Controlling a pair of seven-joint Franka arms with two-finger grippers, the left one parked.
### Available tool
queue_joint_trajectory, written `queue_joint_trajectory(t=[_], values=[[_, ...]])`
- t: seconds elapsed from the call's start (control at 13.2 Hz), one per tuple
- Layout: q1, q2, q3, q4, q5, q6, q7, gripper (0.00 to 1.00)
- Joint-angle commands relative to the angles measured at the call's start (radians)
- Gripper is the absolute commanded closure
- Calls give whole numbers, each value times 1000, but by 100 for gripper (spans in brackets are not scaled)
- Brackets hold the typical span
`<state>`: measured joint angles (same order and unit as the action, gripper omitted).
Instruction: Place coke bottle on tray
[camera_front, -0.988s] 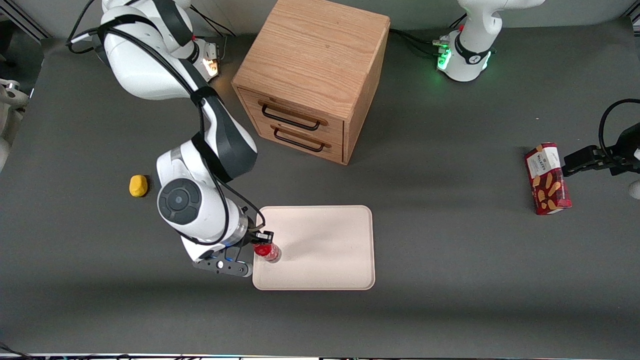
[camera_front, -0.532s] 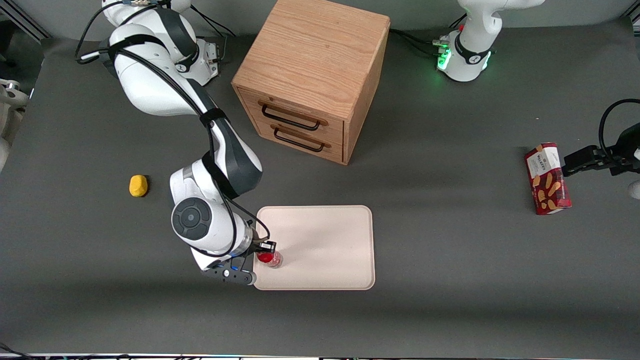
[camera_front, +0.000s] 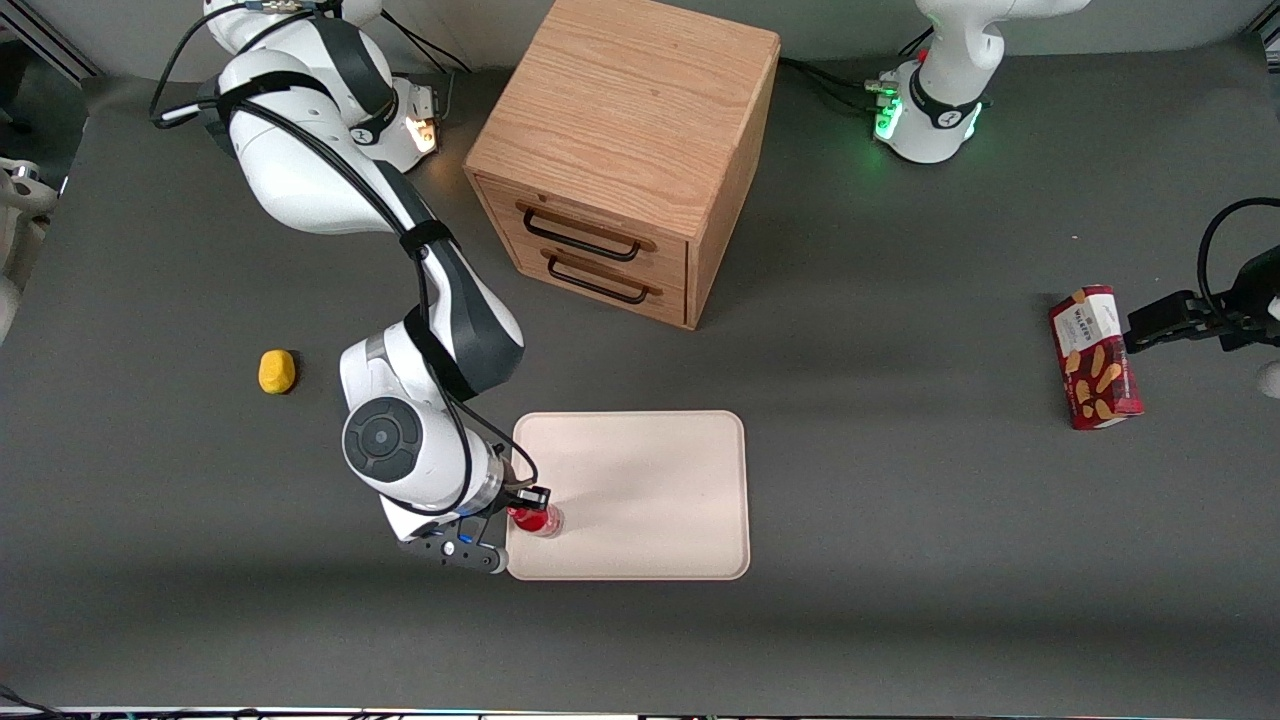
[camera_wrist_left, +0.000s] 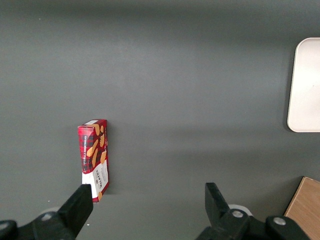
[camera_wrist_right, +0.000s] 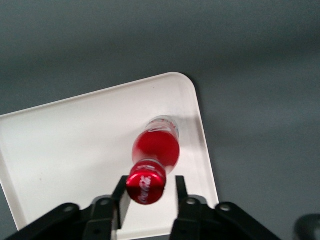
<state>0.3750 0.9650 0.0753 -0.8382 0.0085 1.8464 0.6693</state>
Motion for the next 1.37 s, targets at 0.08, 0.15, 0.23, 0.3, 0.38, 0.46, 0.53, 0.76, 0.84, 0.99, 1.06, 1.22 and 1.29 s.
queue_joint_trajectory(t=[0.08,0.15,0.23,0.3,0.38,0.46,0.53,0.76,0.84,0.99,1.06,1.22,1.29], values=[[4,-25,-2,-15,-13,10,36,0],[4,-34,-2,-13,-15,1,36,0],[4,-54,-2,-13,-18,-13,36,0],[5,-80,-2,-13,-21,-48,36,0],[5,-119,-2,-13,-24,-114,38,0],[4,-164,-2,-12,-38,-198,36,0],[4,-214,0,-12,-57,-272,33,0],[4,-351,0,-13,-68,-470,30,0],[4,-394,0,-13,-70,-531,26,0],[2,-466,-2,-13,-102,-626,16,0],[2,-500,-3,-13,-111,-657,-3,0],[-8,-572,-46,-44,-114,-687,-116,0],[-14,-618,-83,-97,-107,-685,-191,0]])
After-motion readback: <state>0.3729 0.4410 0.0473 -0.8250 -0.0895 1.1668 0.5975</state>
